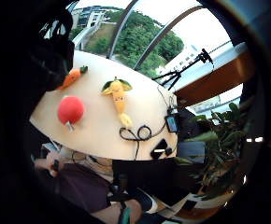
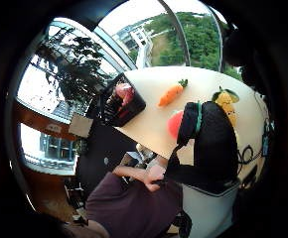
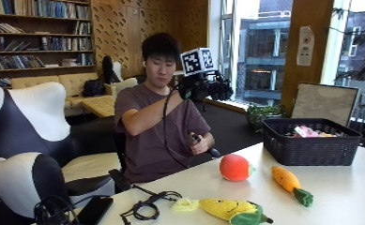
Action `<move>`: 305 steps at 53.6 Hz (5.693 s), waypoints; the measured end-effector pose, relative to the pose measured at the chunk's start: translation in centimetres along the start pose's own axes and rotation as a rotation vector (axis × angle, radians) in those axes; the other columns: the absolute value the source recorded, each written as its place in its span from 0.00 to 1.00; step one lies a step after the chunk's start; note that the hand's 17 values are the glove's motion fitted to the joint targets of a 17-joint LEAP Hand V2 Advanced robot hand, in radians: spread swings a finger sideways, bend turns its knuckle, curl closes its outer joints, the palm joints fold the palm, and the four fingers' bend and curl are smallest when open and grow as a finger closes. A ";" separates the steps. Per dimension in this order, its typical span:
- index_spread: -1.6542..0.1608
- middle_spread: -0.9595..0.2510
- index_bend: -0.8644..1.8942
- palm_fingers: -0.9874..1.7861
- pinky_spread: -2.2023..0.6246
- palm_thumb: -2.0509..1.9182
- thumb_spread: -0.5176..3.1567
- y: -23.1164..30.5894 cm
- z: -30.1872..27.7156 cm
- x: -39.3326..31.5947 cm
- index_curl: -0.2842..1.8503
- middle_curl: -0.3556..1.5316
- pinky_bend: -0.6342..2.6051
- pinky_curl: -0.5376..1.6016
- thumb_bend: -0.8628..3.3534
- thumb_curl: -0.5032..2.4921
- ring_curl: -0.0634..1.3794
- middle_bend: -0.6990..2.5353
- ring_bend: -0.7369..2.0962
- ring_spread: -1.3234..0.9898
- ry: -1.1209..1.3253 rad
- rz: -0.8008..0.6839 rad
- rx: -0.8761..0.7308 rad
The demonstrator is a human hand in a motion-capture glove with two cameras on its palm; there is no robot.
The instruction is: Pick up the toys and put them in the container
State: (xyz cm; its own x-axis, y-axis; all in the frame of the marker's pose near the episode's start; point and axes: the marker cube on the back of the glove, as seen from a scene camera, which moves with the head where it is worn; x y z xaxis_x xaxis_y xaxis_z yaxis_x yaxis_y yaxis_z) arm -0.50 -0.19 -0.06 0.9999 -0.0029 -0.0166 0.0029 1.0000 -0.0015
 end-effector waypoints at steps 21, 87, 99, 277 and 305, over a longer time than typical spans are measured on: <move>0.80 0.62 0.30 0.48 0.71 0.51 0.50 -4.4 -0.4 -2.4 0.13 0.30 0.46 0.41 0.23 0.21 0.25 0.37 0.57 0.46 0.008 0.053 -0.109; 0.88 0.88 0.34 0.29 0.79 0.51 0.50 -11.8 19.4 16.6 0.21 0.38 0.56 0.43 0.20 0.26 0.24 0.31 0.55 0.58 -0.013 0.870 -0.201; 0.88 0.90 0.34 0.29 0.80 0.51 0.49 -9.9 28.1 17.1 0.21 0.39 0.55 0.42 0.20 0.26 0.23 0.30 0.53 0.59 -0.005 0.913 -0.410; 0.79 0.84 0.32 0.27 0.80 0.51 0.45 -0.4 29.2 -1.3 0.20 0.32 0.55 0.43 0.20 0.27 0.24 0.24 0.44 0.60 0.167 -0.157 -0.620; 0.71 0.50 0.49 0.70 0.67 0.69 0.38 -6.8 25.3 -2.9 0.23 0.49 0.56 0.45 0.26 0.39 0.44 0.47 0.71 0.41 -0.261 -0.054 -0.364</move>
State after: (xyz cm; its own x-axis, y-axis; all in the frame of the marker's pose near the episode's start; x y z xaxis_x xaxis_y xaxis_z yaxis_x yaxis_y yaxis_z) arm -3.03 -6.99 25.29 0.9693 -0.0075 0.2457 0.0954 0.9327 -0.3478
